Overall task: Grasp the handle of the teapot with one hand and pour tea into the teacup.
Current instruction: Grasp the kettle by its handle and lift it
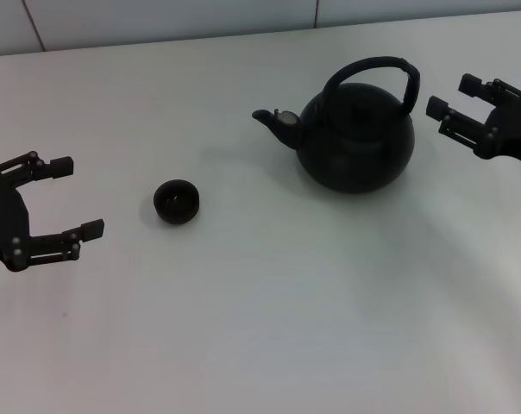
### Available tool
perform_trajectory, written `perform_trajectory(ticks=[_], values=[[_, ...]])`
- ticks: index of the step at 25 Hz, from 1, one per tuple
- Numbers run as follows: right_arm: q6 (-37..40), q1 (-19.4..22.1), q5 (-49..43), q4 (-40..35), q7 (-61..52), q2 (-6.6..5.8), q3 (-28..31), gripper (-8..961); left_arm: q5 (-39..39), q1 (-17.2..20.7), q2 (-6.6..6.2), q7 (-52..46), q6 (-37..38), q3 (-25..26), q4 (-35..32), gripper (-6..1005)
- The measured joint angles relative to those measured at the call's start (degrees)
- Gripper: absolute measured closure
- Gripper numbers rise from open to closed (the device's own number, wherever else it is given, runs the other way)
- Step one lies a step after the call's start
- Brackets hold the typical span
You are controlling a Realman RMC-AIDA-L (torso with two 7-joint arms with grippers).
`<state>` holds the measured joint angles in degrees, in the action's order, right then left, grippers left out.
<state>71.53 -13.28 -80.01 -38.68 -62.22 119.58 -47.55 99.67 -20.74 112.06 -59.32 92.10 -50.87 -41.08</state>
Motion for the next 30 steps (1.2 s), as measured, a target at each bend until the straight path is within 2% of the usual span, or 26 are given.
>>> perform_trajectory(ticks=[17,30], values=[[-7.4,-7.4,0.3,7.5,1.3,-0.19,0.1,280,0.1,0.0,0.0,0.0,0.0,-0.3,-0.1,129],[-11.5,-9.0,1.7,9.4,1.5,-0.21,0.1,282,0.2,0.1,-0.09,0.0,0.0,-0.3,-0.3,129]])
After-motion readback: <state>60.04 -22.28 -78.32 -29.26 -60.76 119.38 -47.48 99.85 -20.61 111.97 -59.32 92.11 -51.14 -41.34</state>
